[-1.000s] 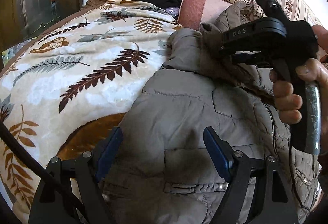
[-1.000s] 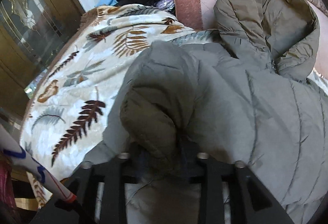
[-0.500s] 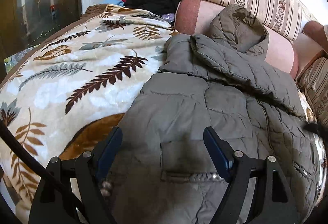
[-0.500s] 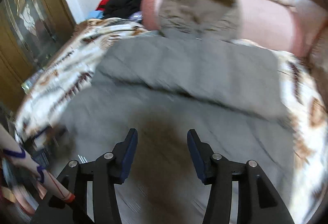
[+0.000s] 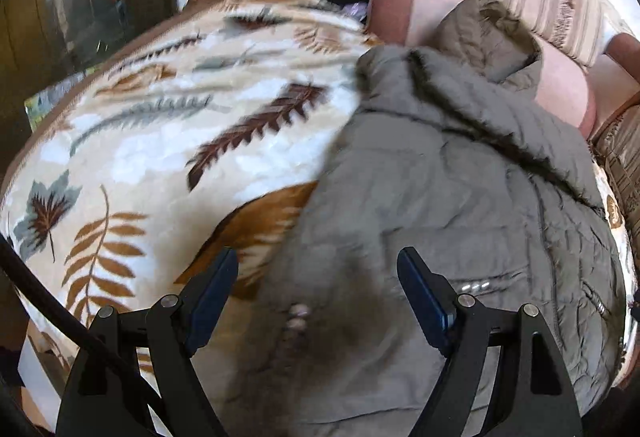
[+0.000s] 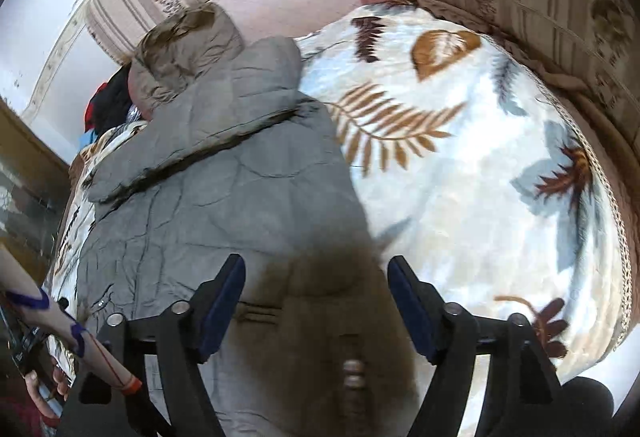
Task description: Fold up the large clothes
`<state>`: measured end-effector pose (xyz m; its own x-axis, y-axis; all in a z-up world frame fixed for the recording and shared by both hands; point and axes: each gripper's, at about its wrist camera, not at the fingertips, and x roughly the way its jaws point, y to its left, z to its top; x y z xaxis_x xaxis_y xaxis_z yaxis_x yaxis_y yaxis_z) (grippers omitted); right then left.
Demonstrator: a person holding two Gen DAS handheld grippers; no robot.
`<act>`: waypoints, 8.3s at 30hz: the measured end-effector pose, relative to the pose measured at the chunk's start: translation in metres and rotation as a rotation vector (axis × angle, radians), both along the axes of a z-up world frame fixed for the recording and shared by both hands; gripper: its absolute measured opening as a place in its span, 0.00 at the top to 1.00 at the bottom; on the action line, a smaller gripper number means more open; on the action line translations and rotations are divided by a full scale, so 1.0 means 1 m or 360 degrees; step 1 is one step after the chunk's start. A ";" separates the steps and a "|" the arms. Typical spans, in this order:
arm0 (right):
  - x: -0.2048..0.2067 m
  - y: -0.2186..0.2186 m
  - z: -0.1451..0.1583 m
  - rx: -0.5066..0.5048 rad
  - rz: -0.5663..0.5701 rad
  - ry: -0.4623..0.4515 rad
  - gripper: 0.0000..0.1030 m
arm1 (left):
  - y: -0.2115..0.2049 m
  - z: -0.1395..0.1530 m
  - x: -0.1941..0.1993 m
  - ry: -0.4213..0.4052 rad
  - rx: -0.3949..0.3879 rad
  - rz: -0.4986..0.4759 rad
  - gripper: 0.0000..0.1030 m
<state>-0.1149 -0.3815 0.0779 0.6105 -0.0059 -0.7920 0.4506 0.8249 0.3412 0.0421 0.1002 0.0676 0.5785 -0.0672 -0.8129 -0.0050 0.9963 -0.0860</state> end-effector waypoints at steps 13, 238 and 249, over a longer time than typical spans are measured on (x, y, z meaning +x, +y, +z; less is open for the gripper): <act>0.030 -0.002 -0.053 0.0087 0.0171 0.0075 0.56 | -0.020 -0.047 0.015 0.0229 -0.0241 -0.0276 0.22; 0.358 0.287 0.007 -0.0433 0.0903 0.0109 0.54 | -0.021 -0.007 0.094 -0.0170 -0.0150 0.0025 0.02; 0.329 0.264 0.022 -0.0340 0.0752 0.0062 0.41 | -0.026 -0.011 0.096 -0.0142 -0.0095 0.0008 0.02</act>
